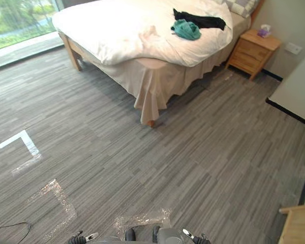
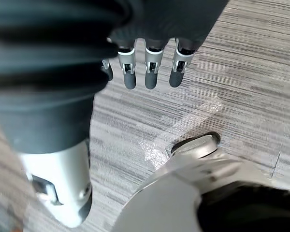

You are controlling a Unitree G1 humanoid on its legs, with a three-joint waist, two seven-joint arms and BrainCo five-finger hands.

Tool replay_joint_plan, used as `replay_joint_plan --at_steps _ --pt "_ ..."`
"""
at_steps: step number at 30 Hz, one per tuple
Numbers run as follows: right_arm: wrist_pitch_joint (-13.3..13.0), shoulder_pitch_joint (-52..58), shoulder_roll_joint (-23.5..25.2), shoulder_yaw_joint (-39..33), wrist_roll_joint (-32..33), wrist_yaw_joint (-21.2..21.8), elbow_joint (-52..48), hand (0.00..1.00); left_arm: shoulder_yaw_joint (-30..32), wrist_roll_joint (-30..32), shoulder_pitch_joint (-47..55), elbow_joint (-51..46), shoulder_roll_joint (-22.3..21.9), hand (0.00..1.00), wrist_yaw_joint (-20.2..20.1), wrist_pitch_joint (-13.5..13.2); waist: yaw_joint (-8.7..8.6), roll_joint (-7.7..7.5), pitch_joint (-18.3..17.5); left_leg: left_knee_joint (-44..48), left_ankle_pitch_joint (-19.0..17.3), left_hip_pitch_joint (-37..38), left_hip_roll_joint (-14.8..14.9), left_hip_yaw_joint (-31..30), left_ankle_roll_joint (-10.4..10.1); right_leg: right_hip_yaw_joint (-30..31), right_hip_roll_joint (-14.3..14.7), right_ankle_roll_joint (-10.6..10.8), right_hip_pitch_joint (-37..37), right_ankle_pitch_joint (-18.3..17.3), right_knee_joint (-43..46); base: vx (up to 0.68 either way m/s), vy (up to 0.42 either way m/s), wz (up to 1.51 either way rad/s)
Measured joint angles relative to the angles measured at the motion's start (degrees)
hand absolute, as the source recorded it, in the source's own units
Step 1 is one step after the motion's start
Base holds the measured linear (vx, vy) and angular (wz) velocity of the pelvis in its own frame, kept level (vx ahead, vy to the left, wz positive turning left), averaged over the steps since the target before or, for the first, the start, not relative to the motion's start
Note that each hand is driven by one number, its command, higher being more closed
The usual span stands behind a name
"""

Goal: Tidy the bed and pick cloth on bed and put in laundry

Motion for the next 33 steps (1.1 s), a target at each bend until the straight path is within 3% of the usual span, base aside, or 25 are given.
replay_joint_plan --at_steps 2,4,5,7,8,10,12,13,14,15,16,17,18,19,21,22,23,24,25,26,29,30,31,32,33 --pt "0.0 -0.2 0.5 -0.1 0.0 -0.3 0.0 0.0 0.3 0.0 -0.5 0.0 0.1 0.0 0.0 0.0 -0.86 -0.39 -0.2 1.2 -1.4 -0.1 0.6 0.7 -0.9 -1.6 -0.4 -0.4 0.3 -0.2 -1.4 0.12 -0.03 -0.31" --pt "0.0 -0.3 0.5 -1.3 -0.1 -0.3 0.0 0.0 0.3 0.0 -2.3 0.0 -0.1 0.0 0.0 0.0 -1.27 -0.03 0.0 0.5 -1.6 0.0 2.1 0.8 -1.1 -2.7 1.1 -0.8 0.6 -0.1 -3.0 0.15 -0.129 -0.19" --pt "0.0 -1.2 0.2 -2.9 0.2 -0.3 -0.7 0.0 0.3 0.1 -3.6 0.0 -0.8 0.0 0.0 -0.1 -1.65 1.61 0.9 -0.2 -1.6 0.0 4.3 0.9 -1.8 -3.7 2.2 -1.4 -2.7 -0.9 0.2 0.12 -0.124 -0.07" --pt "-0.1 -1.8 -0.2 -3.8 0.1 -0.5 -1.3 0.0 0.4 0.0 -5.1 -0.1 -1.8 0.0 0.0 -0.2 -2.25 3.33 2.0 0.1 -3.1 0.2 7.7 1.8 -3.6 -4.4 2.6 -1.7 -6.2 -1.0 -2.1 0.17 -0.115 -0.2" --pt "-0.1 -2.2 -0.3 -3.8 0.1 -0.6 -1.3 0.0 0.4 0.0 -5.6 -0.1 -2.3 0.0 0.0 -0.2 -2.36 3.94 2.3 0.2 -4.2 0.8 10.1 2.2 -5.0 -4.7 2.1 -1.1 -8.9 1.1 -4.3 0.24 -0.153 -0.28" --pt "-0.1 -2.4 -0.2 -3.8 0.2 -0.9 -1.5 0.0 0.6 -0.1 -6.0 -0.1 -2.4 0.0 0.0 -0.2 -2.75 3.43 2.3 0.9 -5.7 1.5 12.2 2.5 -6.9 -5.5 0.6 -0.2 -12.0 4.5 -6.6 0.28 -0.2 -0.11" --pt "0.0 -1.0 0.8 -3.5 0.0 -1.0 -1.4 0.0 1.0 0.0 -6.6 0.0 -2.3 0.0 -0.1 -0.2 -2.83 0.51 1.8 1.3 -9.0 4.0 13.2 3.6 -9.9 -5.9 -3.3 0.4 -14.4 8.4 -9.9 0.61 -0.468 -0.06" --pt "-0.1 -0.7 0.3 -3.7 0.0 -1.0 -1.4 0.0 2.1 0.0 -5.9 0.4 -4.4 0.0 0.0 -0.3 -2.81 2.03 1.2 1.4 -9.7 6.9 15.9 4.7 -10.8 -7.5 -1.2 -2.9 -14.6 11.7 -6.6 0.55 -0.39 -0.21" --pt "-0.1 -0.8 -0.1 -3.4 -0.1 -1.0 -1.5 0.0 2.2 0.0 -6.1 0.4 -5.1 0.0 0.0 -0.3 -2.73 3.35 1.0 2.1 -9.1 6.8 17.2 5.3 -10.6 -7.7 0.0 -3.3 -14.7 10.4 -5.9 0.51 -0.284 -0.45" --pt "-0.2 -1.4 -0.3 -3.5 -0.5 -1.0 -1.8 0.0 2.3 0.0 -6.2 -0.1 -6.1 0.0 -0.2 -0.8 -2.61 4.35 0.9 7.1 -7.2 4.7 19.1 5.1 -11.0 -7.5 1.9 -5.2 -15.0 9.1 -5.5 0.58 -0.391 -0.52" --pt "-0.2 -1.8 -0.9 -3.5 -0.6 -1.0 -1.6 0.0 2.8 0.0 -6.9 -0.1 -6.8 0.0 -0.2 -1.2 -2.51 4.98 1.1 16.5 -5.1 0.8 20.9 3.8 -10.0 -7.5 3.5 -7.5 -13.7 8.2 -6.2 0.72 -0.462 -0.51" --pt "-0.2 -1.9 -0.9 -3.5 -0.6 -1.0 -1.5 0.0 3.3 0.0 -7.0 -0.2 -7.0 0.0 -0.1 -1.2 -2.44 5.29 1.1 19.9 -4.0 -0.7 21.6 3.1 -9.2 -7.4 4.1 -8.1 -12.7 7.9 -6.8 0.75 -0.443 -0.42" --pt "-0.1 -1.9 -1.3 -3.5 -0.6 -1.3 -1.5 0.0 4.5 -0.4 -7.0 -0.5 -7.5 0.0 0.0 -1.3 -2.48 5.74 1.4 30.7 -1.2 -3.9 22.7 0.1 -7.7 -7.0 5.6 -9.0 -8.9 7.2 -9.4 0.67 -0.283 -0.28" --pt "-0.1 -1.9 -1.5 -2.9 -1.6 -1.7 -1.4 0.0 5.2 -0.5 -7.0 -1.5 -7.7 0.0 0.0 -1.3 -2.39 5.88 1.8 43.2 -1.3 -6.9 23.4 -2.5 -7.5 -6.9 6.7 -9.2 -3.0 7.1 -12.1 0.76 -0.297 -0.22" --pt "-0.1 -1.7 -1.9 -1.2 -3.0 -2.1 -1.6 0.0 5.3 -0.5 -6.8 -3.1 -8.0 0.0 0.0 -1.4 -2.25 5.19 2.2 51.8 -2.2 -9.5 23.1 -2.7 -8.3 -6.6 7.0 -9.5 2.6 6.9 -14.4 0.49 -0.177 -0.12" --pt "0.0 -2.0 -1.9 0.3 -5.1 -2.2 -2.4 0.0 5.3 -0.8 -6.9 -5.4 -8.8 0.0 0.0 -1.9 -0.88 4.39 2.3 57.4 -4.5 -13.6 21.3 -2.4 -8.8 -4.9 7.0 -10.2 7.6 6.4 -17.2 0.43 -0.123 -0.29" --pt "0.0 -2.7 -1.8 0.5 -5.4 -2.2 -2.6 0.0 5.2 -1.3 -7.0 -6.3 -9.4 0.0 0.1 -2.3 -0.59 3.91 2.0 58.5 -6.0 -16.8 19.9 -2.4 -8.8 -3.6 7.0 -10.3 9.1 6.1 -18.9 0.51 -0.124 -0.44" --pt "0.0 -3.9 -1.6 0.5 -6.2 -2.2 -3.0 0.0 5.2 -2.4 -7.3 -7.2 -9.7 0.0 0.1 -2.5 0.27 4.23 1.9 58.4 -7.6 -19.7 18.6 -2.3 -8.6 -2.6 6.9 -10.1 10.8 5.6 -20.5 0.32 -0.027 -0.42" --pt "0.0 -4.5 -1.5 0.5 -6.4 -2.2 -3.0 0.0 5.2 -2.7 -7.6 -7.3 -9.8 0.0 0.1 -2.7 0.76 4.22 2.0 57.8 -8.5 -21.2 17.9 -2.3 -8.3 -2.2 6.8 -9.8 11.5 5.3 -21.2 0.37 0.031 -0.52" --pt "0.0 -5.8 -0.8 0.5 -7.0 -2.1 -3.1 0.0 5.2 -3.3 -8.5 -7.4 -9.8 0.0 0.1 -3.0 1.79 3.77 2.3 52.6 -10.9 -24.9 15.4 -1.9 -8.0 -1.7 6.0 -8.6 13.9 4.4 -22.7 0.36 0.053 -0.38" --pt "0.1 -5.7 0.4 0.3 -7.2 -2.1 -3.6 0.0 4.6 -3.9 -9.2 -7.5 -9.8 0.0 0.1 -3.1 2.3 2.73 2.8 39.2 -11.0 -26.5 10.7 0.9 -7.6 -1.5 2.5 -6.5 18.1 2.6 -23.6 0.39 0.125 -0.11" --pt "0.0 -5.7 0.5 0.3 -7.2 -2.1 -3.6 0.0 4.1 -4.9 -9.1 -7.4 -9.8 0.0 0.1 -3.1 2.31 2.61 2.5 31.3 -9.0 -27.4 8.3 1.5 -7.1 -1.6 1.0 -5.4 19.5 1.0 -23.8 0.54 0.239 0.06" --pt "0.1 -5.4 0.6 0.4 -7.2 -2.1 -3.5 0.0 3.8 -5.0 -9.0 -7.4 -9.9 0.0 0.0 -3.1 2.39 3.2 2.1 20.3 -3.9 -28.2 7.1 2.3 -6.0 -1.8 0.4 -3.9 20.9 -0.7 -24.2 0.45 0.207 0.05" --pt "0.1 -5.2 0.6 0.4 -7.2 -2.1 -3.5 0.0 3.8 -5.0 -9.0 -7.3 -9.9 0.0 0.0 -3.1 2.5 3.49 1.9 17.0 -2.2 -28.4 7.0 2.3 -5.6 -1.9 0.4 -3.4 21.3 -1.4 -24.2 0.48 0.249 -0.07" --pt "0.1 -5.2 0.7 0.6 -7.2 -2.1 -3.3 0.0 3.8 -5.4 -9.0 -7.2 -9.6 0.0 0.0 -3.2 3.38 3.5 1.4 15.0 4.7 -28.6 6.5 2.4 -3.0 -1.6 0.0 -1.9 22.5 -3.3 -24.2 0.5 0.249 -0.02"
